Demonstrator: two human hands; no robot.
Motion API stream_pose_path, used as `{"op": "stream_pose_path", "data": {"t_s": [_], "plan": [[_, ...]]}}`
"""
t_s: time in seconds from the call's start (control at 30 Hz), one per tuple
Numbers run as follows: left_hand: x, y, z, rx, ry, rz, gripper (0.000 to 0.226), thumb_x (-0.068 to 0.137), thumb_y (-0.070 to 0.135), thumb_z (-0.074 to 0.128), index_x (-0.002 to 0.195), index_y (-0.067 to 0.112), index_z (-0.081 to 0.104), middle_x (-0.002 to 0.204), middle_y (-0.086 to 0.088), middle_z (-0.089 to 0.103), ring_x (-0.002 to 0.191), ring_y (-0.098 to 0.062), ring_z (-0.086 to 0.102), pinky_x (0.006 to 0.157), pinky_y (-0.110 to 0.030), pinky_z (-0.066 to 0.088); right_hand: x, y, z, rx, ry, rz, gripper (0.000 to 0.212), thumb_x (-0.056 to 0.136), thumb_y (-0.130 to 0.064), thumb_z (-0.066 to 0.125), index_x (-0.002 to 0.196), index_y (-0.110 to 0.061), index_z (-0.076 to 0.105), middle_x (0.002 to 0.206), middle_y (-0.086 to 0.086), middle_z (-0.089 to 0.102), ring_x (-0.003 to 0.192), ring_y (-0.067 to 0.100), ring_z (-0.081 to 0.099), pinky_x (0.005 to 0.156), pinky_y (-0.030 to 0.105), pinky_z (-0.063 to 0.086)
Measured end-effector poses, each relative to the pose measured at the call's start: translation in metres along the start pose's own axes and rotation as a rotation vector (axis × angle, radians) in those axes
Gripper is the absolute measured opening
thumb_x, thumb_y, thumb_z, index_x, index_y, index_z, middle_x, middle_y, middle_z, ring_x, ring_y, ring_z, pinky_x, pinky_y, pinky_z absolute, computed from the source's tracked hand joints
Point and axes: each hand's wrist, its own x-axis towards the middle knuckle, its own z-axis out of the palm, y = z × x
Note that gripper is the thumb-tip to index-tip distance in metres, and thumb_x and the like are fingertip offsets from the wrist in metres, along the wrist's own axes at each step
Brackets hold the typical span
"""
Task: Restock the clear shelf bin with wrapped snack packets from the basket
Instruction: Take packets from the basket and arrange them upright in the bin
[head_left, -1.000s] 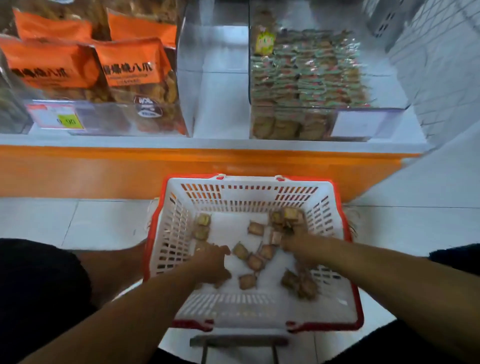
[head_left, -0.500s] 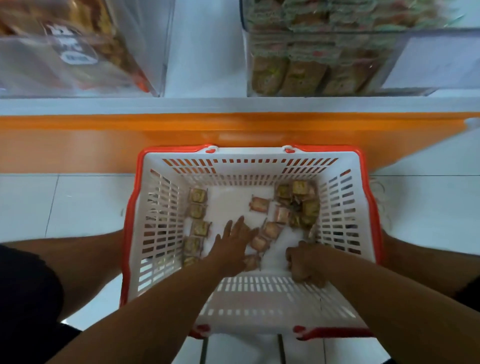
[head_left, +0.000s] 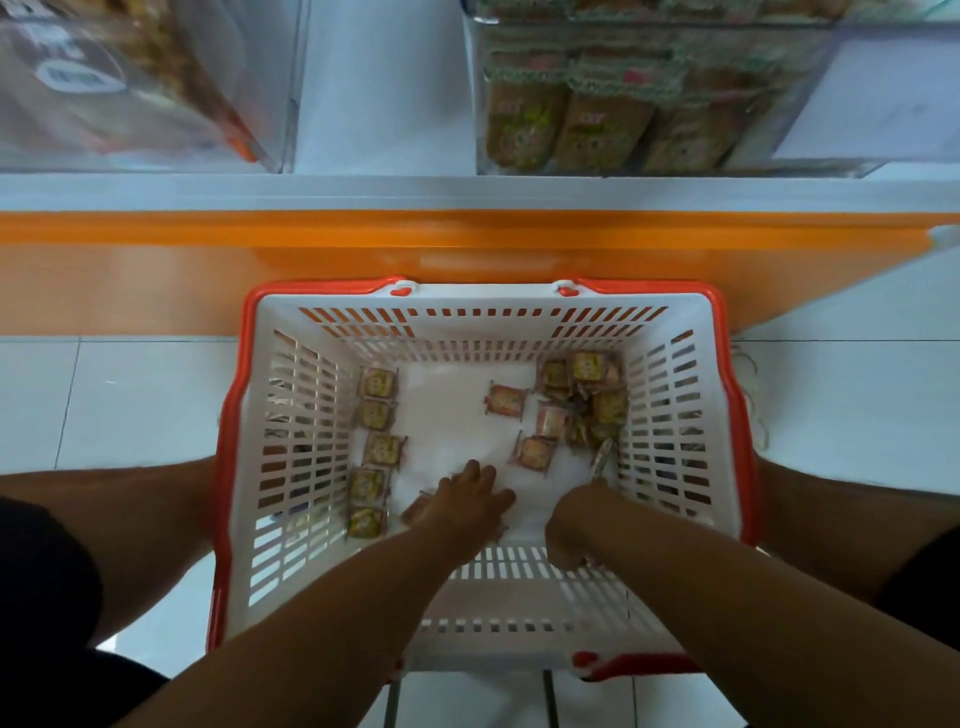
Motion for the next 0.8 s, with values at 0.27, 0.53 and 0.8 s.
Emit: {"op": "stream_pose_path", "data": {"t_s": [0.27,0.53,0.8], "plan": [[-0.009,-0.006,-0.005,0.034,-0.070,0.041,0.033,0.104,0.027,0.044,0.136,0.019,0.048,0.136,-0.017,0.037,0.131,-0.040,0.032,0.085,-0.049,0.051,0.004,0.006,0.015,-0.094,0.130,0.029,0.041,0.099,-0.012,0.059,0.137,0.005,0.054,0.146,0.018,0.051,0.135,0.031,0.048,0.108,0.038,0.037],[-0.008,-0.016,0.002,-0.111,-0.028,-0.039,0.031,0.098,0.031,0.057,0.125,0.015,0.055,0.122,-0.012,0.045,0.118,-0.033,0.044,0.084,-0.050,0.055,-0.009,-0.002,0.031,0.019,0.477,0.079,0.034,0.106,-0.018,0.039,0.134,-0.007,0.055,0.137,0.016,0.053,0.124,0.028,0.054,0.100,0.036,0.044],[-0.012,-0.034,-0.010,-0.609,0.143,-0.296,0.017,0.093,0.015,0.061,0.110,0.014,0.062,0.111,-0.011,0.047,0.096,-0.033,0.061,0.075,-0.034,0.050,0.017,-0.006,0.037,-0.007,0.536,0.129,0.035,0.106,-0.019,0.042,0.137,-0.005,0.050,0.140,0.017,0.050,0.128,0.029,0.051,0.103,0.039,0.048]]}}
